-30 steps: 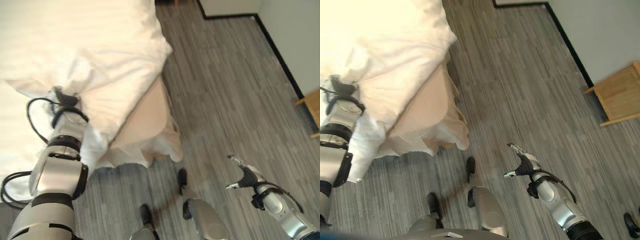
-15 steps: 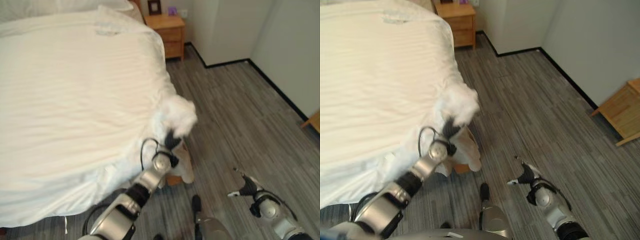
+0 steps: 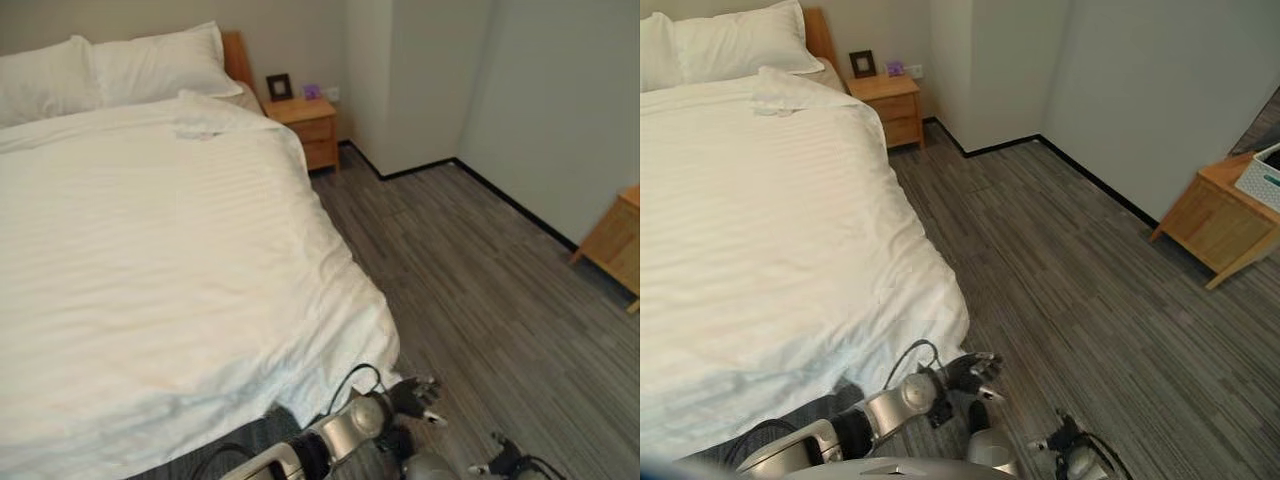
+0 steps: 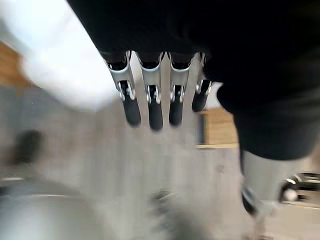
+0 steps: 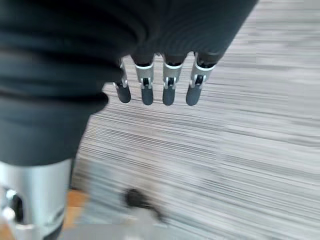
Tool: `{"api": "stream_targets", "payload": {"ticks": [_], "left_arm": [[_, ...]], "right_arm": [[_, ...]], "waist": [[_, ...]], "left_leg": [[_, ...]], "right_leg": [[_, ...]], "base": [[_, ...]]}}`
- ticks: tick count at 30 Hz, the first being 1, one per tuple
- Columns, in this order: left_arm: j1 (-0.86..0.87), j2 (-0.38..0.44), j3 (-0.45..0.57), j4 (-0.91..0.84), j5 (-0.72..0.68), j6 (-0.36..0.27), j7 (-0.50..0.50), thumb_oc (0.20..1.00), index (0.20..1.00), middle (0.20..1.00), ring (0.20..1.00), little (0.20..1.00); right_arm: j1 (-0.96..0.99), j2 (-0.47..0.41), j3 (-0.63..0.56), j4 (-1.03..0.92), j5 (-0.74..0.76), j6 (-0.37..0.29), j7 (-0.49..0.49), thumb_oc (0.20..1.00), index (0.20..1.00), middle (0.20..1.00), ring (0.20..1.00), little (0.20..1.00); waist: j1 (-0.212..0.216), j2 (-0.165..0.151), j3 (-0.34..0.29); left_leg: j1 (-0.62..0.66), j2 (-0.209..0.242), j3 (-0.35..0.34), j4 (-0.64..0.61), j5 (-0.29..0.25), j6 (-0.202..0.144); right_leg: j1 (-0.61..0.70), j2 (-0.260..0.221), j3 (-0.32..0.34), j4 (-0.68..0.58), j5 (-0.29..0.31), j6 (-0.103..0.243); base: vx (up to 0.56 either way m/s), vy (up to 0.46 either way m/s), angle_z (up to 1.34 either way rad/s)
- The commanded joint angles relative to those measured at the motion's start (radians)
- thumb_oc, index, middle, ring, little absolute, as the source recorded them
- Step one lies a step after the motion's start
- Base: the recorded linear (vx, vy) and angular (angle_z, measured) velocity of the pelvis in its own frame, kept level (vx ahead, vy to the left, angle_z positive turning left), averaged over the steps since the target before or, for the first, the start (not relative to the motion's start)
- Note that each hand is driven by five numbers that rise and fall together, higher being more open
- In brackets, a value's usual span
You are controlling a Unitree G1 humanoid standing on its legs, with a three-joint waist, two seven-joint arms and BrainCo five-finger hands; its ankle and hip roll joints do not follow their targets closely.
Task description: Making the bed.
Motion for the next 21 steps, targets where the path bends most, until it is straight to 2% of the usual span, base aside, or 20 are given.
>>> {"api": "stream_targets", "payload": {"ticks": [1, 4, 7, 9, 10, 11, 12, 13, 14, 16, 17, 18, 19, 20, 21], "left_arm": [[-0.105, -0.022, 0.048, -0.14, -0.224, -0.096, 0.011, 1.0, 1.0, 1.0, 1.0, 1.0], [-0.152, 0.013, 0.084, -0.268, -0.323, -0.102, 0.001, 1.0, 1.0, 1.0, 1.0, 1.0], [-0.164, 0.049, 0.129, -0.364, -0.363, -0.113, 0.005, 1.0, 1.0, 1.0, 1.0, 1.0], [-0.14, 0.14, 0.262, -0.507, -0.389, -0.141, 0.03, 1.0, 1.0, 1.0, 1.0, 1.0], [-0.104, 0.199, 0.376, -0.546, -0.356, -0.161, 0.038, 1.0, 1.0, 1.0, 1.0, 1.0], [-0.101, 0.201, 0.377, -0.55, -0.355, -0.159, 0.039, 1.0, 1.0, 1.0, 1.0, 1.0], [-0.073, 0.235, 0.431, -0.549, -0.32, -0.165, 0.054, 1.0, 1.0, 1.0, 1.0, 1.0], [-0.036, 0.273, 0.49, -0.551, -0.288, -0.172, 0.066, 1.0, 1.0, 1.0, 1.0, 1.0], [-0.034, 0.275, 0.492, -0.553, -0.288, -0.17, 0.067, 1.0, 1.0, 1.0, 1.0, 1.0], [0.147, 0.361, 0.676, -0.51, -0.192, -0.182, 0.08, 1.0, 1.0, 1.0, 1.0, 1.0], [0.187, 0.366, 0.719, -0.481, -0.183, -0.182, 0.087, 1.0, 1.0, 1.0, 1.0, 1.0], [0.187, 0.367, 0.721, -0.482, -0.183, -0.181, 0.087, 1.0, 1.0, 1.0, 1.0, 1.0], [0.238, 0.371, 0.771, -0.451, -0.182, -0.185, 0.091, 1.0, 1.0, 1.0, 1.0, 1.0], [0.302, 0.369, 0.852, -0.368, -0.187, -0.193, 0.098, 1.0, 1.0, 1.0, 1.0, 1.0], [0.333, 0.367, 0.89, -0.336, -0.2, -0.197, 0.098, 1.0, 1.0, 1.0, 1.0, 1.0]], "right_arm": [[-0.09, -0.074, -0.005, 0.0, -0.021, 0.016, -0.1, 1.0, 1.0, 1.0, 1.0, 1.0], [-0.152, -0.117, -0.013, -0.063, -0.035, 0.015, -0.122, 1.0, 1.0, 1.0, 1.0, 1.0], [-0.195, -0.153, -0.008, -0.143, -0.062, 0.016, -0.136, 1.0, 1.0, 1.0, 1.0, 1.0], [-0.193, -0.287, -0.058, -0.454, -0.14, -0.005, -0.126, 1.0, 1.0, 1.0, 1.0, 1.0], [-0.14, -0.331, -0.12, -0.622, -0.164, -0.046, -0.138, 1.0, 1.0, 1.0, 1.0, 1.0], [-0.137, -0.331, -0.121, -0.626, -0.165, -0.045, -0.136, 1.0, 1.0, 1.0, 1.0, 1.0], [-0.143, -0.329, -0.136, -0.658, -0.158, -0.056, -0.125, 1.0, 1.0, 1.0, 1.0, 1.0], [-0.163, -0.321, -0.141, -0.703, -0.127, -0.077, -0.11, 0.57, 0.57, 0.57, 0.57, 0.57], [-0.164, -0.32, -0.14, -0.704, -0.126, -0.077, -0.11, 0.2, 0.2, 0.2, 0.2, 0.2], [-0.219, -0.239, -0.149, -0.813, 0.11, -0.161, -0.046, 0.2, 0.2, 0.2, 0.2, 0.2], [-0.237, -0.212, -0.143, -0.826, 0.183, -0.18, -0.025, 0.2, 0.2, 0.2, 0.2, 0.2], [-0.239, -0.211, -0.142, -0.826, 0.183, -0.18, -0.025, 0.2, 0.2, 0.2, 0.2, 0.2], [-0.259, -0.176, -0.143, -0.828, 0.281, -0.203, -0.008, 0.2, 0.2, 0.2, 0.2, 0.2], [-0.283, -0.116, -0.155, -0.817, 0.455, -0.24, 0.019, 0.2, 0.2, 0.2, 0.2, 0.2], [-0.296, -0.091, -0.161, -0.806, 0.518, -0.252, 0.037, 0.2, 0.2, 0.2, 0.2, 0.2]], "waist": [[-0.005, 0.009, 0.043], [0.002, 0.001, 0.037], [0.013, -0.006, 0.034], [0.027, -0.017, 0.035], [0.036, -0.022, 0.033], [0.036, -0.022, 0.032], [0.047, -0.024, 0.033], [0.062, -0.028, 0.033], [0.06, -0.031, 0.031], [0.118, -0.046, 0.029], [0.136, -0.046, 0.031], [0.134, -0.048, 0.029], [0.154, -0.05, 0.03], [0.19, -0.05, 0.034], [0.211, -0.05, 0.037]], "left_leg": [[-0.071, 0.002, -0.096, 0.011, -0.002, 0.025], [-0.068, 0.001, -0.104, 0.011, -0.002, 0.024], [-0.065, 0.0, -0.105, 0.011, -0.002, 0.024], [-0.061, 0.001, -0.104, 0.011, -0.001, 0.023], [-0.062, 0.005, -0.101, 0.011, -0.001, 0.022], [-0.062, 0.005, -0.101, 0.011, -0.001, 0.022], [-0.057, 0.009, -0.104, 0.011, -0.005, 0.021], [-0.059, 0.012, -0.109, 0.011, -0.002, 0.02], [-0.064, 0.011, -0.109, 0.011, 0.003, 0.019], [-0.077, 0.024, -0.13, 0.011, 0.017, 0.009], [-0.079, 0.028, -0.137, 0.011, 0.018, 0.006], [-0.083, 0.027, -0.137, 0.011, 0.022, 0.006], [-0.091, 0.029, -0.149, 0.011, 0.028, 0.002], [-0.103, 0.032, -0.171, 0.011, 0.036, -0.005], [-0.112, 0.032, -0.184, 0.011, 0.041, -0.008]], "right_leg": [[0.119, -0.088, 0.0, 0.002, -0.127, 0.098], [0.129, -0.097, -0.016, 0.002, -0.125, 0.1], [0.133, -0.101, -0.021, 0.002, -0.121, 0.102], [0.137, -0.102, -0.028, 0.002, -0.117, 0.107], [0.138, -0.1, -0.03, 0.002, -0.118, 0.106], [0.138, -0.1, -0.03, 0.002, -0.118, 0.106], [0.146, -0.097, -0.038, 0.002, -0.124, 0.105], [0.149, -0.096, -0.045, 0.002, -0.126, 0.102], [0.144, -0.098, -0.044, 0.002, -0.122, 0.101], [0.149, -0.093, -0.072, 0.002, -0.132, 0.084], [0.153, -0.092, -0.085, 0.002, -0.139, 0.08], [0.15, -0.093, -0.085, 0.002, -0.136, 0.08], [0.152, -0.093, -0.097, 0.002, -0.14, 0.074], [0.159, -0.093, -0.124, 0.002, -0.148, 0.068], [0.163, -0.095, -0.143, 0.002, -0.152, 0.066]], "base": [[-0.03, 0.007, 0.19], [-0.02, 0.013, 0.2], [0.0, 0.004, 0.14], [-0.01, 0.004, -0.04], [0.0, 0.0, 0.0], [0.0, 0.0, 0.0], [0.02, -0.018, 0.08], [0.0, 0.0, 0.0], [0.01, -0.047, -0.08], [0.03, -0.065, 0.38], [0.02, -0.04, 0.49], [0.02, -0.022, 0.11], [0.02, -0.028, 0.27], [0.03, -0.036, 0.35], [0.03, -0.037, 0.52]]}}
